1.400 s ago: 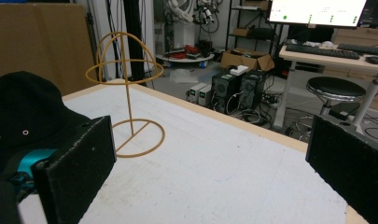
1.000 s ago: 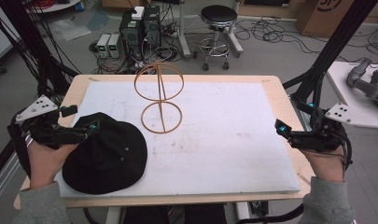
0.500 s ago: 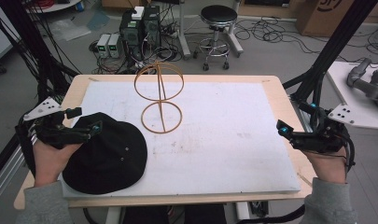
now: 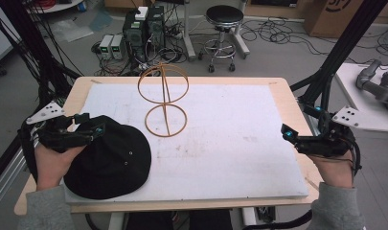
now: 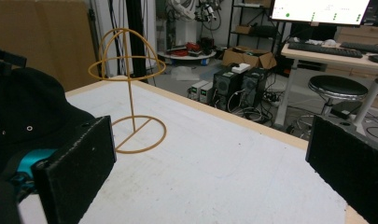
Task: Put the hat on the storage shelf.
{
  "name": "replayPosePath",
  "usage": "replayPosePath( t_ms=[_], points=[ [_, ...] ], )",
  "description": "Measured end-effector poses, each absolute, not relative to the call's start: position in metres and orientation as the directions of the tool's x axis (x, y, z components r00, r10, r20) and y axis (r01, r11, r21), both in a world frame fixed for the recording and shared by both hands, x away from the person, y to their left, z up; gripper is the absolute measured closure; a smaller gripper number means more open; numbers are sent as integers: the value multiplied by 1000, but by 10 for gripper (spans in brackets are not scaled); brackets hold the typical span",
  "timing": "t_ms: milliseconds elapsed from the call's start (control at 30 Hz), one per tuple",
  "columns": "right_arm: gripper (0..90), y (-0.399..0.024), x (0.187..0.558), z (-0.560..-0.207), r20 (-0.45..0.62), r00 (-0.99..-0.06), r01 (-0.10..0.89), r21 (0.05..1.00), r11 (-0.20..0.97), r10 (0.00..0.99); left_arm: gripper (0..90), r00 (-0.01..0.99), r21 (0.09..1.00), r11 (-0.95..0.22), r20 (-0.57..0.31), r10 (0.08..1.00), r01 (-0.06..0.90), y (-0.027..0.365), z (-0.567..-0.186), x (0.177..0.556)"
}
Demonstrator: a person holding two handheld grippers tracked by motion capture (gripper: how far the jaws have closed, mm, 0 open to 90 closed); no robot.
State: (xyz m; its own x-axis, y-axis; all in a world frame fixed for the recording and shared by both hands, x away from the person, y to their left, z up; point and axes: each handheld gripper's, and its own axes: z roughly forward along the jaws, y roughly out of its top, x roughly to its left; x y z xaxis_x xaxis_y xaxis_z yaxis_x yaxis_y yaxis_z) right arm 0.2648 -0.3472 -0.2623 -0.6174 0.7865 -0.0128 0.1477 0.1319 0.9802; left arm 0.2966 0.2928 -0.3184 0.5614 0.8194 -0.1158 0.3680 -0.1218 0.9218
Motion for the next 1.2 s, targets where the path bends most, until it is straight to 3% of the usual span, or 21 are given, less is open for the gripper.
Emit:
replayPosePath(
  t_ms=[367, 833, 933, 1200],
  points=[
    [11, -345, 264, -262, -17, -628, 153, 978, 144, 778, 331, 550, 914, -128, -115, 827, 385, 294, -323, 299],
    [12, -346, 263, -261, -22, -630, 146, 978, 146, 776, 619, 568, 902, -117, -157, 808, 415, 297, -326, 301],
    [11, -346, 263, -261, -24, -632, 145, 978, 148, 775, 796, 570, 901, -141, -134, 811, 411, 296, -327, 301],
    [11, -345, 264, -262, -18, -633, 152, 977, 147, 774, 861, 555, 901, -144, -120, 823, 408, 294, -324, 299]
  ],
)
